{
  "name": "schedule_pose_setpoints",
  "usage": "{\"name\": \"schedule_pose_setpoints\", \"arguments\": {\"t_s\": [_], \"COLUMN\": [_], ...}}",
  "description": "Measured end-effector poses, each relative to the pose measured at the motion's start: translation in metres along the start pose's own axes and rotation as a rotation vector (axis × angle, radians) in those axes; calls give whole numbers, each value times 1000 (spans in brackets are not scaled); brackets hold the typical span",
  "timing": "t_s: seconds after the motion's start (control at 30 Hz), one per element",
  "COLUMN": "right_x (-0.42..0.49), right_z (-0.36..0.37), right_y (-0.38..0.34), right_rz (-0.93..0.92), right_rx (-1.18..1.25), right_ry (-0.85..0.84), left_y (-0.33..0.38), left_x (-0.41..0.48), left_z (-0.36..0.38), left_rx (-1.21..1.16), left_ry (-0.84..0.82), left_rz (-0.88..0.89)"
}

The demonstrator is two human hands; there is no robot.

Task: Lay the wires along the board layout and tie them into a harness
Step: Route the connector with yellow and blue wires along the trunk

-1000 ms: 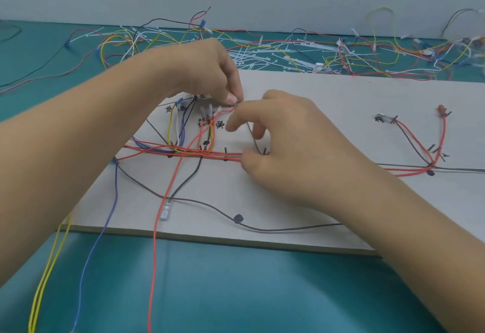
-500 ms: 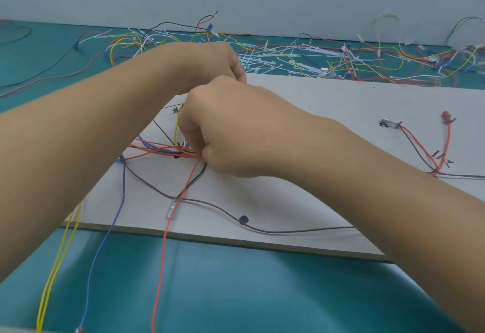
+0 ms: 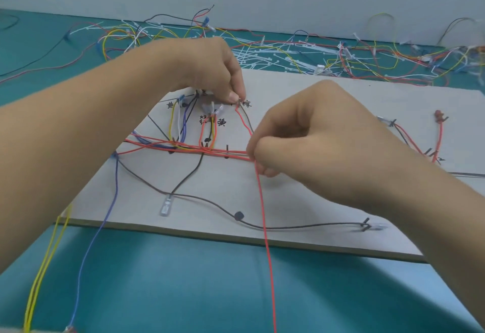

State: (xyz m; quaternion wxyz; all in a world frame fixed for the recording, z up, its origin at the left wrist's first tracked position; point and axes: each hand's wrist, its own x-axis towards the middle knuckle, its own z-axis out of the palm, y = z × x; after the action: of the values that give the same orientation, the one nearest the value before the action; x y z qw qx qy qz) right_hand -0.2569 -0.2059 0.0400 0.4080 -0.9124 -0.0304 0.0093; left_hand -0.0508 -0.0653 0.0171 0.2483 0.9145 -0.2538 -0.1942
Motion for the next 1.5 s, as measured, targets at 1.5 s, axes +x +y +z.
{"name": "schedule_pose_setpoints", "arguments": {"t_s": [1.5], "right_x": [-26], "right_z": [-48], "right_y": [53], "right_rz": [286], "right_rx": [-64], "right_ry": [119], "left_y": [38], "left_x": [-87], "left_z": [44], "left_rx": [44], "left_ry": [10], "left_rz": [355]}}
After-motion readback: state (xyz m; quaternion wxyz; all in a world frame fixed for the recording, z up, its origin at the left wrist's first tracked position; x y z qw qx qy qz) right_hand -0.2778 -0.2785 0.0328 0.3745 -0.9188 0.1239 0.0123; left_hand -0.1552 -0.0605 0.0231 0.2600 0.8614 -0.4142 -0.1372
